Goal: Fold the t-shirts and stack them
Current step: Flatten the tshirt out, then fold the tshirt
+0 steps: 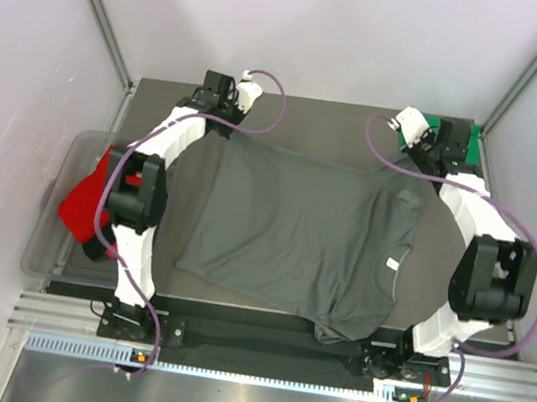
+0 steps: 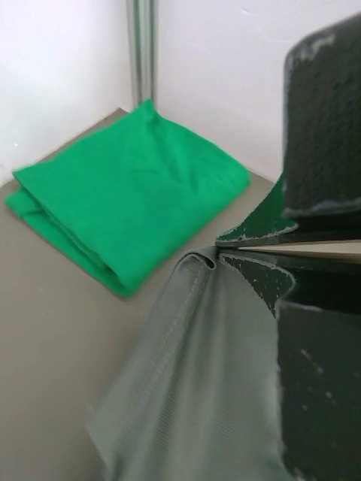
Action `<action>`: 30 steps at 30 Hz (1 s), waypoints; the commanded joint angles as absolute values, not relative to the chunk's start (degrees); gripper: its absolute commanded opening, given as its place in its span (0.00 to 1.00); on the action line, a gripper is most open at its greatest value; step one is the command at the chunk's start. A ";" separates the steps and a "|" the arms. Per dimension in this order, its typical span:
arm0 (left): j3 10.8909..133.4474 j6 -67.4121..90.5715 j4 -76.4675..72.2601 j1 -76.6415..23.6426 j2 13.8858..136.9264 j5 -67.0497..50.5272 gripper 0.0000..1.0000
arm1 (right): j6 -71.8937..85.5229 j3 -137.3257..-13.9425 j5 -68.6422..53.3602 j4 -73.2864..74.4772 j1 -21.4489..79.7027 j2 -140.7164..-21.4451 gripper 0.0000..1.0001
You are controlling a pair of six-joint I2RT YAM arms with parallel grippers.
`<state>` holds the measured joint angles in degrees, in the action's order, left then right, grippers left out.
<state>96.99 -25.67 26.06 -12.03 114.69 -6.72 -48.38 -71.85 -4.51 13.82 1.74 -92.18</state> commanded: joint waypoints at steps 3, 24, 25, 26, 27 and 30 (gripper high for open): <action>106.52 -23.91 13.13 -12.04 123.20 -4.66 0.00 | -45.36 -80.85 3.33 1.78 2.37 -102.38 0.00; 121.03 -30.26 -12.13 -16.61 139.05 6.68 0.00 | -40.26 -93.87 9.84 -2.28 1.85 -116.37 0.00; 120.59 -28.93 -11.69 -16.61 138.43 6.24 0.00 | -39.82 -93.61 10.02 -2.29 1.76 -115.85 0.00; 120.93 -27.52 -10.73 -16.52 138.08 5.63 0.00 | -39.55 -93.26 9.93 -2.37 1.41 -115.58 0.00; 122.42 -27.51 -7.59 -16.52 137.99 5.02 0.00 | -39.38 -92.56 9.76 -2.46 1.15 -114.88 0.00; 122.09 -28.04 -5.53 -16.61 137.47 4.66 0.00 | -39.20 -91.41 9.58 -2.29 1.05 -114.17 0.00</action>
<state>120.38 -29.63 -5.41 -16.91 140.68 4.97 -40.69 -92.23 8.84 -0.34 1.52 -117.45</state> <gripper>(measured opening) 0.011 0.005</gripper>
